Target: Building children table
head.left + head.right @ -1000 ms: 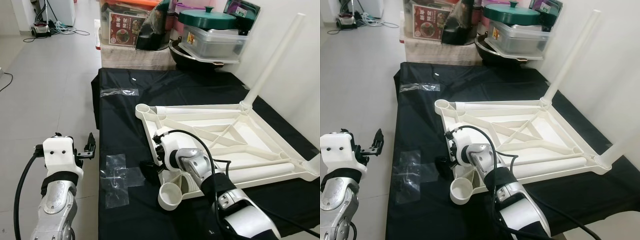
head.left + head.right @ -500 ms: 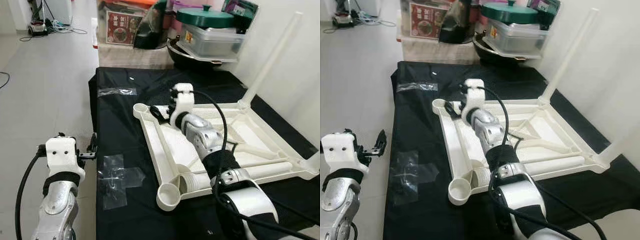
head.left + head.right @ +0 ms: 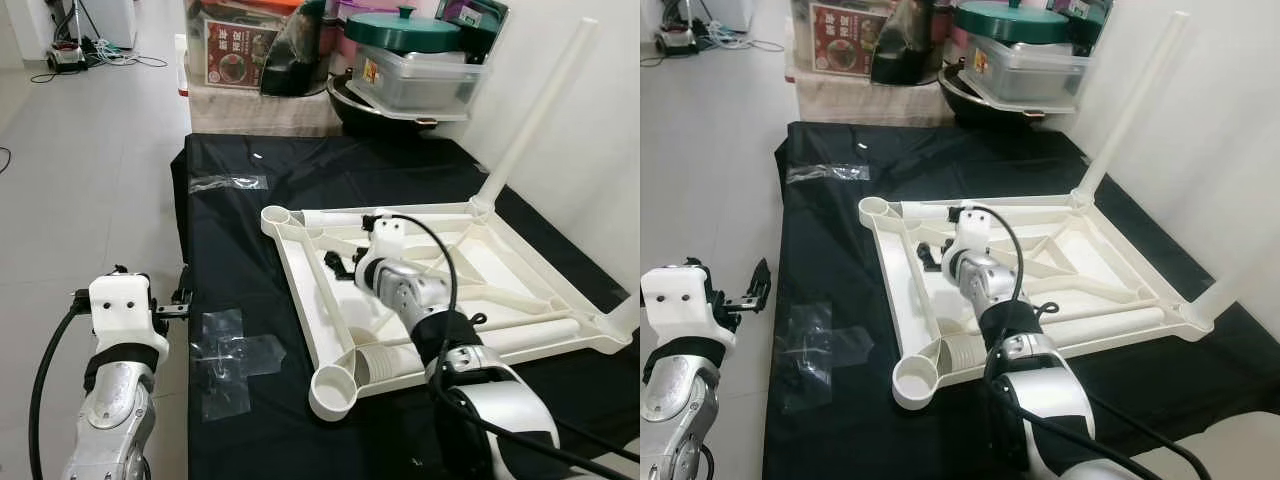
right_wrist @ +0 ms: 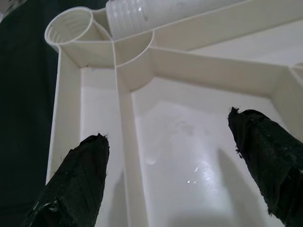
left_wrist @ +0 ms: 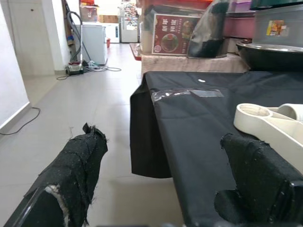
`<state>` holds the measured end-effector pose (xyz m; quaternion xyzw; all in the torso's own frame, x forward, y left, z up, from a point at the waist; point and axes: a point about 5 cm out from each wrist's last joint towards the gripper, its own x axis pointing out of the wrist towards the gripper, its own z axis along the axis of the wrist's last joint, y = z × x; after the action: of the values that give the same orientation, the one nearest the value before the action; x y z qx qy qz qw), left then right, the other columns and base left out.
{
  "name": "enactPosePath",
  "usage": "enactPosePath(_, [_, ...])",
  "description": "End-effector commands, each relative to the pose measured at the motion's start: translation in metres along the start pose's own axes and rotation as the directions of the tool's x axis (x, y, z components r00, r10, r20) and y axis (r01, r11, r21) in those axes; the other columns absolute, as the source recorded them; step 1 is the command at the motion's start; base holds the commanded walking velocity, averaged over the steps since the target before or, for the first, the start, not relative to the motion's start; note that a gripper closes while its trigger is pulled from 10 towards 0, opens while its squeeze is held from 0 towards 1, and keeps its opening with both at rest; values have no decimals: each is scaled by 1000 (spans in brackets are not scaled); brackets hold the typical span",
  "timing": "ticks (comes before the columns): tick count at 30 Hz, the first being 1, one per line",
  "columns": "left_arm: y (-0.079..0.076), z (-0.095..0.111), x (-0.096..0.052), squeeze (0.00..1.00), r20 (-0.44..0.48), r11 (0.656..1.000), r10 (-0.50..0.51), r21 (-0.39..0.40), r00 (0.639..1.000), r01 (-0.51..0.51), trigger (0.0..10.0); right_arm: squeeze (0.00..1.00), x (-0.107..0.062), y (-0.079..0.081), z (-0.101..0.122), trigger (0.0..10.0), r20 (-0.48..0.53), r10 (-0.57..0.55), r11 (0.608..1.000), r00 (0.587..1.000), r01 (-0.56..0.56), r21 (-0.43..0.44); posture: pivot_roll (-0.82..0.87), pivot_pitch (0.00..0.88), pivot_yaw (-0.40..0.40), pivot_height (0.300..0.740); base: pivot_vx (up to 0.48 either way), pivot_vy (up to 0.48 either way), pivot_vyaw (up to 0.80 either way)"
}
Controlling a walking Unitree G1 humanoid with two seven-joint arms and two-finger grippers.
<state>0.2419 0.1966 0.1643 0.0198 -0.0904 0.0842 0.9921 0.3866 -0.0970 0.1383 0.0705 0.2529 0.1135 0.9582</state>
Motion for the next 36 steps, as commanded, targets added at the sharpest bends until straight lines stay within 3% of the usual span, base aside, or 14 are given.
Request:
enactPosePath(1, [-2,-2,1,0,-6,1000,-9,4,1000,10,10000,0,1,3,-13,10000,-79,50,994,996,-43,97,139,0,-164,740,0,0,0])
enactPosePath(3, [-2,-2,1,0,-6,1000,-9,4,1000,10,10000,0,1,3,-13,10000,-79,50,994,996,-43,97,139,0,-164,740,0,0,0])
enactPosePath(4, [-2,-2,1,0,-5,1000,-9,4,1000,9,10000,0,2,13,-17,10000,-115,136,975,984,-112,194,138,0,-165,740,0,0,0])
enactPosePath(5, [-2,-2,1,0,-5,1000,-9,4,1000,9,10000,0,2,13,-17,10000,-115,136,975,984,-112,194,138,0,-165,740,0,0,0])
enactPosePath(6, [-2,-2,1,0,-5,1000,-8,3,1000,8,10000,0,1,24,-21,10000,-144,212,946,967,-166,278,137,0,-164,740,0,0,0])
enactPosePath(10, [-2,-2,0,0,-6,1000,-8,1,1000,9,10000,0,0,37,-25,10000,-174,297,904,939,-218,367,138,0,-164,740,0,0,0])
enactPosePath(15, [-3,-2,0,0,-6,1000,-10,1,1000,10,10000,0,-2,48,-30,10000,-199,370,869,907,-262,420,135,0,-162,740,0,0,0])
enactPosePath(19, [-3,-2,0,0,-6,1000,-10,1,1000,10,10000,0,-2,48,-30,10000,-199,370,869,907,-262,420,135,0,-162,740,0,0,0])
enactPosePath(23, [-3,-2,0,0,-7,1000,-10,1,1000,10,10000,0,-6,58,-29,10000,-196,446,843,873,-336,421,138,0,-164,740,0,0,0])
enactPosePath(26, [-2,-2,0,0,-7,1000,-10,2,1000,10,10000,0,-7,62,-29,10000,-193,465,845,864,-367,388,138,0,-163,740,0,0,0])
enactPosePath(29, [-2,-3,0,0,-8,1000,-9,3,1000,9,10000,0,-8,66,-32,10000,-217,456,885,863,-415,212,139,0,-162,740,0,0,0])
enactPosePath(31, [-2,-3,0,0,-8,1000,-10,5,1000,10,10000,0,-12,73,-35,10000,-230,491,871,840,-470,143,138,0,-160,740,0,0,0])
enactPosePath(34, [-2,-3,0,0,-8,1000,-11,5,1000,11,10000,0,-13,75,-36,10000,-233,502,865,833,-486,127,138,0,-160,740,0,0,0])
enactPosePath(36, [-2,-3,0,0,-9,1000,-12,6,1000,12,10000,0,-17,83,-42,10000,-264,531,846,805,-524,101,138,0,-159,740,0,0,0])
